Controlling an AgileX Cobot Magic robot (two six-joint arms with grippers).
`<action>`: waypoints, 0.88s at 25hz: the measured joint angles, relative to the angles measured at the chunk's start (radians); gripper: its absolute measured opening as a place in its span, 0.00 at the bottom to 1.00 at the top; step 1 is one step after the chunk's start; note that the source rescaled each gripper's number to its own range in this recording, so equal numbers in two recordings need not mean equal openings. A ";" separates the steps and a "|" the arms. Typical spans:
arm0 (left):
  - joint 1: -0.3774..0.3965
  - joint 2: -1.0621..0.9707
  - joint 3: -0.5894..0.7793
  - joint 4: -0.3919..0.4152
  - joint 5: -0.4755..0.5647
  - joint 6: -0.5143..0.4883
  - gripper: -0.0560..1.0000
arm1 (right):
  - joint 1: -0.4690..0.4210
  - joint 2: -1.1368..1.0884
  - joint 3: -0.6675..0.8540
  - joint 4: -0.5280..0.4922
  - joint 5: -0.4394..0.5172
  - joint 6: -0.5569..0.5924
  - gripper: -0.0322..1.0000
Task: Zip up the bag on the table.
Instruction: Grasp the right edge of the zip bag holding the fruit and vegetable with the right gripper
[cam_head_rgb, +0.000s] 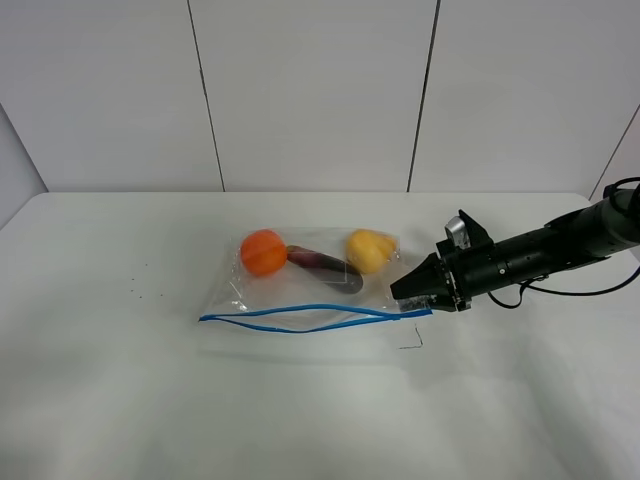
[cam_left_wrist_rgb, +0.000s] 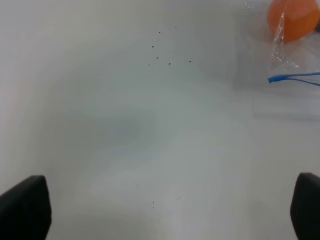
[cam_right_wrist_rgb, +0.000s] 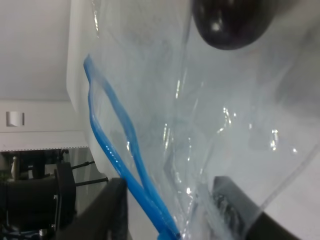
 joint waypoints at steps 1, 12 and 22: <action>0.000 0.000 0.000 0.000 0.000 0.000 1.00 | 0.000 0.000 0.000 0.001 0.000 0.000 0.42; 0.000 0.000 0.000 0.000 0.000 0.000 1.00 | 0.000 0.000 0.000 0.001 0.000 0.001 0.39; 0.000 0.000 0.000 0.000 0.000 0.000 1.00 | 0.000 0.000 0.000 0.001 0.000 0.003 0.10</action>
